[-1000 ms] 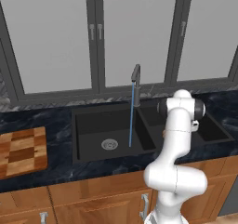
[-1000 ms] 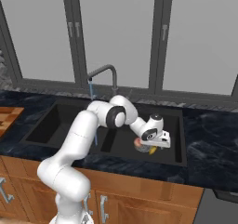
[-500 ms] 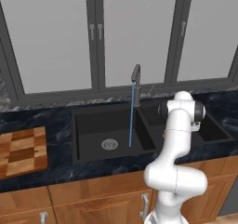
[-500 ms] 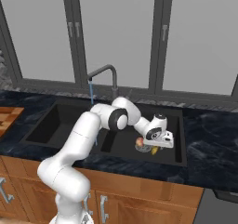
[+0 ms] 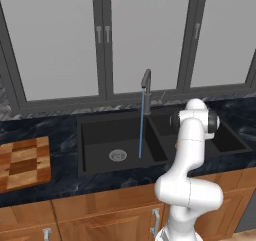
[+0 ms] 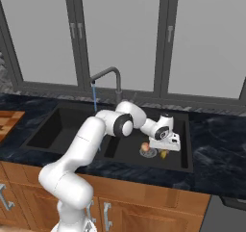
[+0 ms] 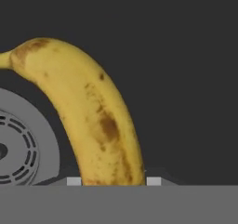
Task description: Pick the banana, peach from the sink and place them on the cutting board to airdry. Then turn off the sink faucet.
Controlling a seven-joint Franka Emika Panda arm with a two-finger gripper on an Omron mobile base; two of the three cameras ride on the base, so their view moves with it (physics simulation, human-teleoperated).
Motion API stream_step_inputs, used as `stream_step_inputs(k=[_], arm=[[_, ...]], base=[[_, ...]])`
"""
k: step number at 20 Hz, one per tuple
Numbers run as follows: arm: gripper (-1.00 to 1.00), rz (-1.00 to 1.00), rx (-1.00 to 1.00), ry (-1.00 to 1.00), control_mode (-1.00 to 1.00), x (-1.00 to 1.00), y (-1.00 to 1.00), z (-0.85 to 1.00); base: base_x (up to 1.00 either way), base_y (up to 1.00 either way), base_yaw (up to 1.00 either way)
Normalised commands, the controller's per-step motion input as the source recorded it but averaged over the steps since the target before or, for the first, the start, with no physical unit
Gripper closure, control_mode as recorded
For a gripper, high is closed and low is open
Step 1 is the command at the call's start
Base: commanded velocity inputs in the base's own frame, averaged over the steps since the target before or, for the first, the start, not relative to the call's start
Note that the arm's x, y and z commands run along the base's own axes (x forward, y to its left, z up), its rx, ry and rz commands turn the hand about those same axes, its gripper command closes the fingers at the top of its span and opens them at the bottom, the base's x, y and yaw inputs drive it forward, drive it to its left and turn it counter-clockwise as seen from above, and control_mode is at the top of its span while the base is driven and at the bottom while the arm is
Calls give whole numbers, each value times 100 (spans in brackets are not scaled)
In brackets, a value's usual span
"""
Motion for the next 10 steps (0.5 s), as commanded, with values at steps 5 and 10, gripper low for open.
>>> stream_step_inputs(k=[5, 10], arm=[[100, 0, -1, 0, -100, -13, 0, 14], [100, 0, -2, -5, -100, -26, 0, 22]], base=[[0, 0, 0], [0, 0, 0]])
